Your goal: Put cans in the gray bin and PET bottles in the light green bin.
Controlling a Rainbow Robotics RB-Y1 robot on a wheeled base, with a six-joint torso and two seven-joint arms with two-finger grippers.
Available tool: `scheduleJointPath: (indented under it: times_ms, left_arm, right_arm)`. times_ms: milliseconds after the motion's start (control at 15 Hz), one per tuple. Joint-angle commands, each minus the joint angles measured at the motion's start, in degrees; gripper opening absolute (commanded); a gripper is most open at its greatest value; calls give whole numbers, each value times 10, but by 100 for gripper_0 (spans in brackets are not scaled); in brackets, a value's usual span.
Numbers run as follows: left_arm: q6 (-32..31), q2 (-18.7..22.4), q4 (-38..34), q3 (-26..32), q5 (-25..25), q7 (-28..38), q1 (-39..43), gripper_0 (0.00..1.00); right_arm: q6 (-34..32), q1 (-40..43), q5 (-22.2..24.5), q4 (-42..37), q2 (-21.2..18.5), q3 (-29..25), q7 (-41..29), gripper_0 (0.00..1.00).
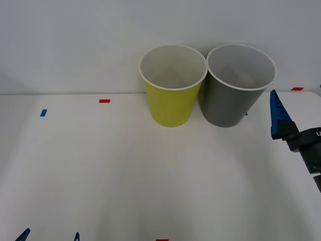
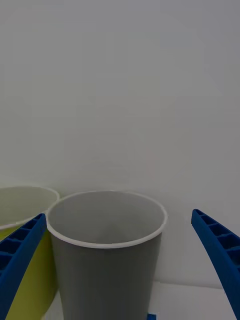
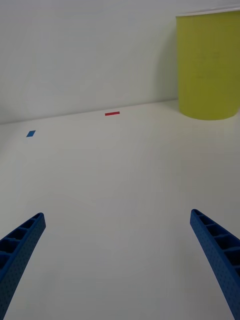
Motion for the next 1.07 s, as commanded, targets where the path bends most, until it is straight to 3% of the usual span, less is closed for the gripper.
scheduleJointPath:
  times_ms: [67,267,333,467,1067]
  left_arm:
    - [0,0,0,0,0,0,0,100]
    - [0,0,0,0,0,0,0,100]
    - [0,0,0,0,0,0,0,100]
    - [0,0,0,0,0,0,0,100]
    - [0,0,0,0,0,0,0,100]
  right_arm:
    - [-102,60,10,79,8,13,-1,100]
    - [-143,106,11,96,27,16,4,100]
    - [-153,115,34,96,29,15,-1,100]
    - [-153,123,32,96,26,17,-2,100]
    - [-196,242,53,96,85,38,-15,100]
